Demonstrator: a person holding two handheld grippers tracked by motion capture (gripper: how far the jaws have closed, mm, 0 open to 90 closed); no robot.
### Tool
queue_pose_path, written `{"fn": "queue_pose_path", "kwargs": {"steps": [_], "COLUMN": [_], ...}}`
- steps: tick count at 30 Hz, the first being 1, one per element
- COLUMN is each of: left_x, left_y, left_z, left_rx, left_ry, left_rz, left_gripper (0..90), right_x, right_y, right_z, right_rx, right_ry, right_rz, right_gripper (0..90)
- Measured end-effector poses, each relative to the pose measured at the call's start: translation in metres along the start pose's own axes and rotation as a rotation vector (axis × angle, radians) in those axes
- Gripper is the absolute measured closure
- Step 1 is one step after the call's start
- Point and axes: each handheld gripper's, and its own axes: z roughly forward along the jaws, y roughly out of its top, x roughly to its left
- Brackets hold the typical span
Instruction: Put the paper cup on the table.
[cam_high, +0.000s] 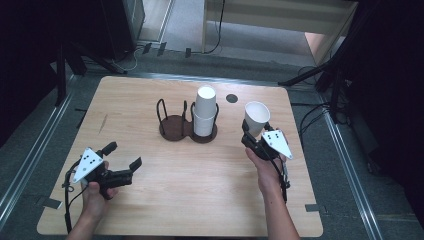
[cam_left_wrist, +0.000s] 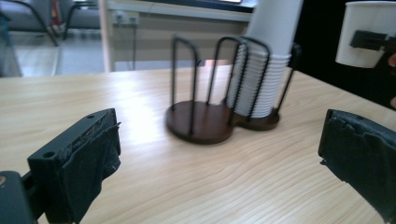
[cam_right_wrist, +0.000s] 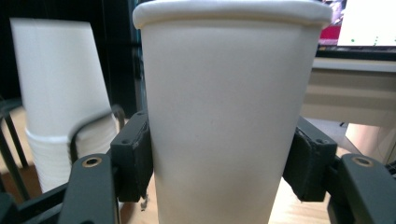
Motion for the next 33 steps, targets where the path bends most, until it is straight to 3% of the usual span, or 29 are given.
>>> {"fn": "queue_pose_path", "kwargs": {"steps": [6,10,16,20,24,27,33], "left_x": [0.021,0.036,0.055,0.061,0.062,0.062,0.066], "left_y": [-0.008,-0.017,-0.029,-0.031,-0.032,-0.032,-0.034], "left_z": [-0.017,-0.027,-0.043,-0.05,-0.055,-0.059,-0.065], "left_rx": [0.024,0.044,0.065,0.059,0.049,0.057,0.049], "left_ry": [0.062,0.096,0.159,0.178,0.2,0.216,0.225], "left_rz": [-0.002,-0.012,-0.006,-0.026,-0.016,-0.006,-0.03], "left_gripper": [0.0,0.0,0.0,0.0,0.0,0.0,0.0], "right_x": [-0.009,-0.013,-0.02,-0.026,-0.031,-0.034,-0.034], "right_y": [-0.011,-0.018,-0.029,-0.034,-0.043,-0.044,-0.044], "right_z": [0.011,0.018,0.026,0.03,0.035,0.039,0.05], "right_rx": [0.02,0.02,0.059,0.089,0.141,0.165,0.202], "right_ry": [0.012,-0.027,-0.055,-0.064,-0.081,-0.09,-0.079], "right_rz": [0.035,0.012,0.019,0.042,0.03,0.057,0.068], "right_gripper": [34.8,34.4,33.8,33.4,33.3,33.2,32.8]}}
